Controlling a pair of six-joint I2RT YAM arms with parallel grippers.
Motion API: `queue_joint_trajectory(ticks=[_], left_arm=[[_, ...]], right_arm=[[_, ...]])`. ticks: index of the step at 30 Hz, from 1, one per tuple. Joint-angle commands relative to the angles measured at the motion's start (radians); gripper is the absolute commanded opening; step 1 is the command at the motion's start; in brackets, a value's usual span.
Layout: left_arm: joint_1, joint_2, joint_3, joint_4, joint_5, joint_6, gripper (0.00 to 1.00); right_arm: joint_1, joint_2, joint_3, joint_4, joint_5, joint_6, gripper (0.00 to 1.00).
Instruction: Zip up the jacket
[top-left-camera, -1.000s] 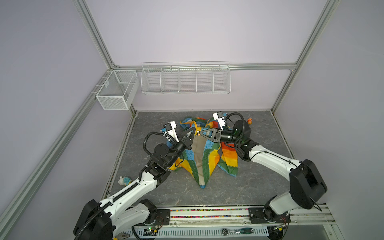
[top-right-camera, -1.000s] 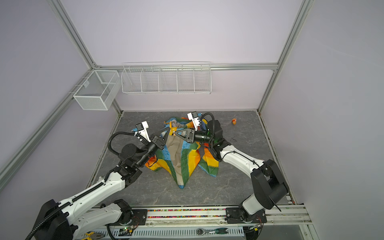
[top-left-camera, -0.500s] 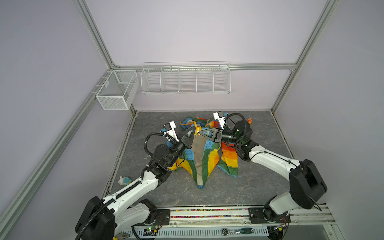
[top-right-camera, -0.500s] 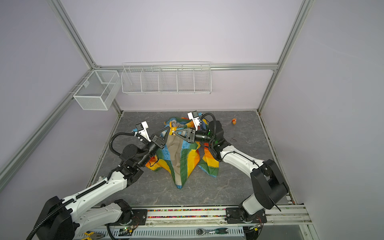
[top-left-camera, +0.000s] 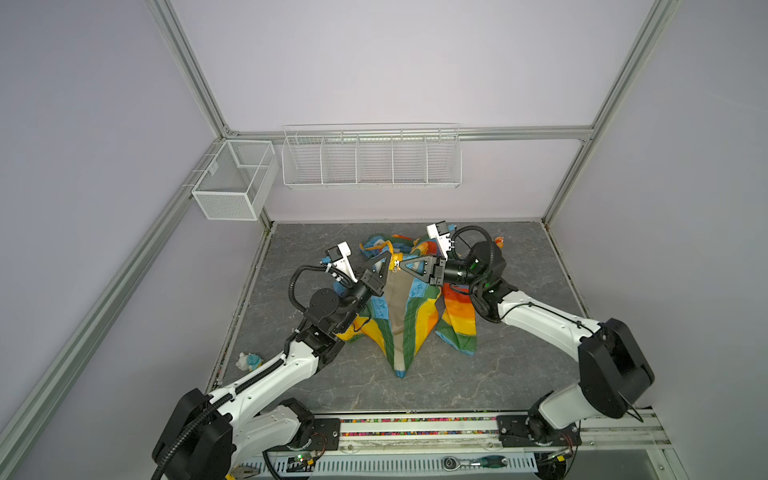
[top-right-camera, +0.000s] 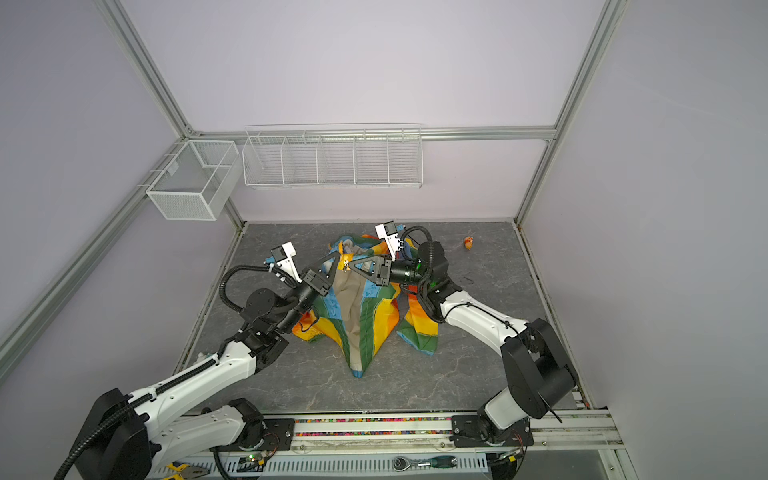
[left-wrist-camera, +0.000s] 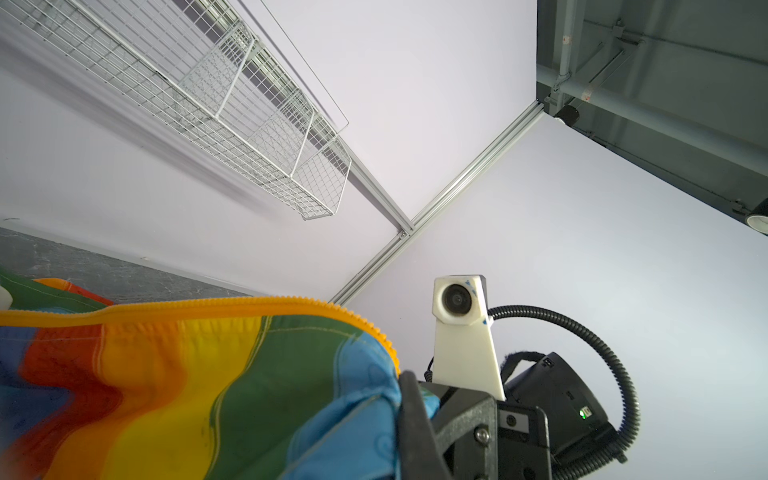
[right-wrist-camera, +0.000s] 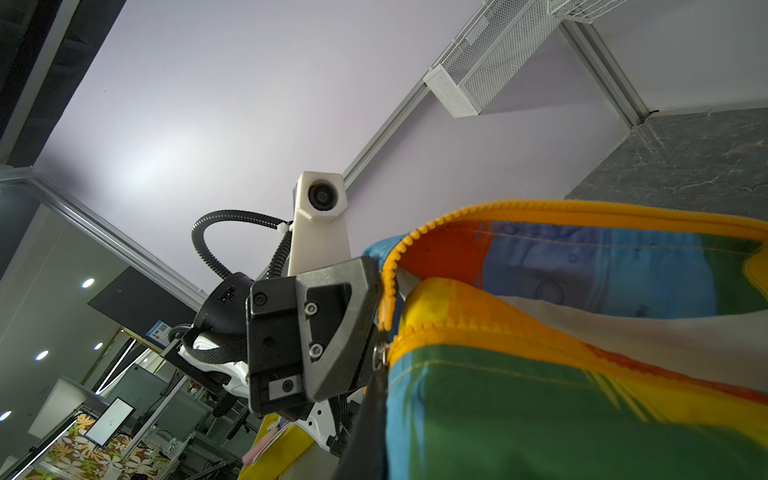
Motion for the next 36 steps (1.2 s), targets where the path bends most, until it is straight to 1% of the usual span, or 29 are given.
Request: queue_joint_trajectory(ticks=[1, 19, 36], left_arm=[[0.003, 0.008, -0.012, 0.055, 0.002, -0.013, 0.0], [0.003, 0.032, -0.015, 0.088, 0.028, -0.034, 0.0], [0.003, 0.02, -0.028, 0.087, 0.059, -0.052, 0.0]], right_arm=[[0.008, -0.012, -0.008, 0.06, -0.024, 0.011, 0.07], [0.01, -0.007, -0.002, 0.062, -0.02, 0.012, 0.07], [0.002, -0.007, 0.002, 0.066, -0.003, 0.017, 0.07]])
